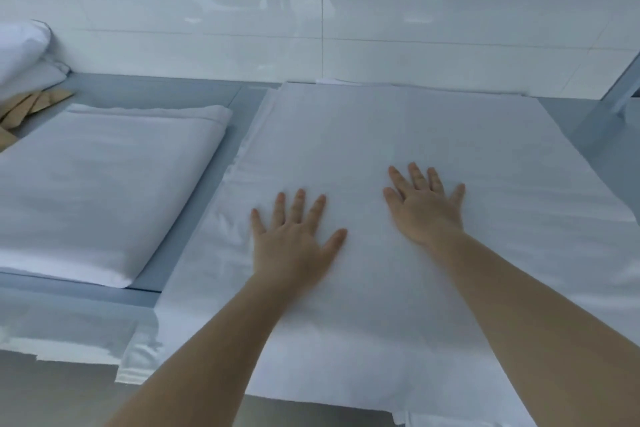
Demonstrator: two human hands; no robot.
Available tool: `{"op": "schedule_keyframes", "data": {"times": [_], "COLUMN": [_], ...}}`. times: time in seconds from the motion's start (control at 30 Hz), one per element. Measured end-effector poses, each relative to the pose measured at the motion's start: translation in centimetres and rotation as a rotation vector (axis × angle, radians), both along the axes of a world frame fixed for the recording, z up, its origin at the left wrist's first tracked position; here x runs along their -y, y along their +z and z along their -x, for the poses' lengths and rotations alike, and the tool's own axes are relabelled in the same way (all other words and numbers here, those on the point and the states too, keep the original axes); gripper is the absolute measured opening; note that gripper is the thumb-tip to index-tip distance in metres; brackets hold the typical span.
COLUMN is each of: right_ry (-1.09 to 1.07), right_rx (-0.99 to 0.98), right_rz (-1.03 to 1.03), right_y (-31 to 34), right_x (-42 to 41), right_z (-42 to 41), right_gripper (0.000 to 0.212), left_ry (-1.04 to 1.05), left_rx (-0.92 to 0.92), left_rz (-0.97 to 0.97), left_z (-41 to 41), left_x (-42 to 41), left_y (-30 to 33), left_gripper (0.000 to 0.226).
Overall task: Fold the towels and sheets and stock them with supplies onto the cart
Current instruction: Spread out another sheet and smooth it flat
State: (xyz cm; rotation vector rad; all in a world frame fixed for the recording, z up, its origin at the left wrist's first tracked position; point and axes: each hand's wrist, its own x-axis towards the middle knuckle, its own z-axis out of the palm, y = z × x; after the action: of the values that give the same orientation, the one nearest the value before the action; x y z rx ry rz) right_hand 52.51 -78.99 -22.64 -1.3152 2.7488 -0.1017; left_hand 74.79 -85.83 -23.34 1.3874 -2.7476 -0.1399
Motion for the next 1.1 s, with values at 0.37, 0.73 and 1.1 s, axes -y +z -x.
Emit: {"op": "schedule_keyframes", "data": {"times": [0.37,0.73,1.1], "right_ry": [-0.095,-0.436,-0.128], "right_rx": [0.021,0.064,0.026], "right_rz": [-0.035,-0.034,-0.075], "right_y": [1.1,3.4,1.1], "right_x": [-8.4,-22.7,-20.2], "right_z": [3.3,3.9,-2.7], "right_gripper": [0.059,0.056,0.062], "left_ry": [0.176,0.179,0.022], "left_rx": [0.038,-0.035,0.097], "left_rz": [-0.040,-0.007,-0.075], "left_z": [-6.6,-3.1,-0.4], "left_x": [0.7,-5.2,-10.1], "left_y": [0.6,2.7,1.2], "left_gripper": [0.076,0.062,0.087]}}
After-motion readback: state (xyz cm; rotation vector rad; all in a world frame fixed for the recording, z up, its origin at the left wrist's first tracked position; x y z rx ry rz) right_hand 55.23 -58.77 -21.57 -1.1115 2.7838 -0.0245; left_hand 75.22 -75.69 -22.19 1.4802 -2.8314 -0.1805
